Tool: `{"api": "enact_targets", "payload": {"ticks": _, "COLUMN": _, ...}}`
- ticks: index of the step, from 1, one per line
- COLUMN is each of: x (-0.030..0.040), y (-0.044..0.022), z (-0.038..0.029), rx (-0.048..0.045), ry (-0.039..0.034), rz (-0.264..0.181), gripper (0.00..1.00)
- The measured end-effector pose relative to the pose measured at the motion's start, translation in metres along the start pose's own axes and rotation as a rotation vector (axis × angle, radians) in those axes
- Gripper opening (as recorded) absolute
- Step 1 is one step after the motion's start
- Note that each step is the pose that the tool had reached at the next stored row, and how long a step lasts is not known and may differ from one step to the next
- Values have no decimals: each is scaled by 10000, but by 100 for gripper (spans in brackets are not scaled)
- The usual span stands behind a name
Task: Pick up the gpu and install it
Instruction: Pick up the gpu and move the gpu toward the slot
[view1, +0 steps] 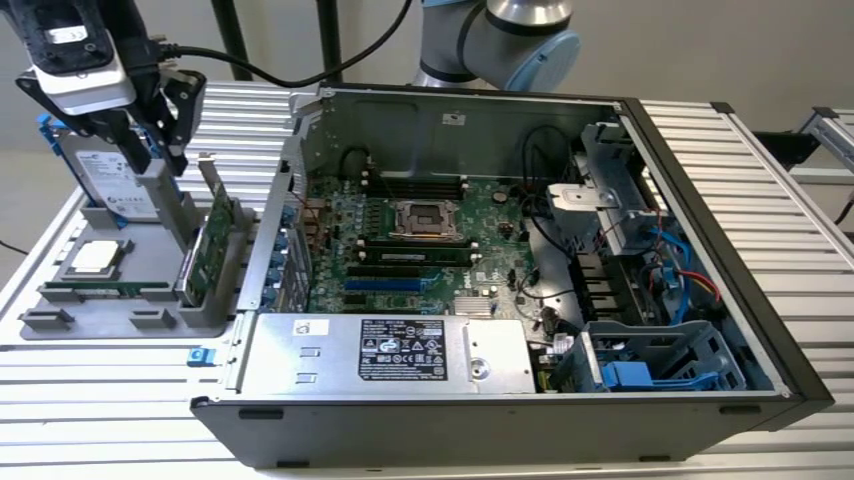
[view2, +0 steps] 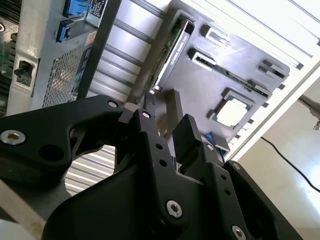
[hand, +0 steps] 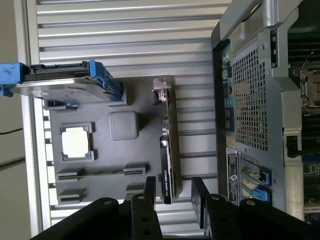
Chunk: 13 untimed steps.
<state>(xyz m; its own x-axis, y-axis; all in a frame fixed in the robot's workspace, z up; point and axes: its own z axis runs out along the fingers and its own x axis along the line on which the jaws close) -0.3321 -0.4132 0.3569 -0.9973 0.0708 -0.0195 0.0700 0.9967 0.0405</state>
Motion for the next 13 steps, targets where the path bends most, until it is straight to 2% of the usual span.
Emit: {"api": "enact_targets", "payload": {"ticks": 13, "x": -1, "y": -30, "z": 52, "rx": 0, "ry": 2, "rz": 0, "gripper": 100}}
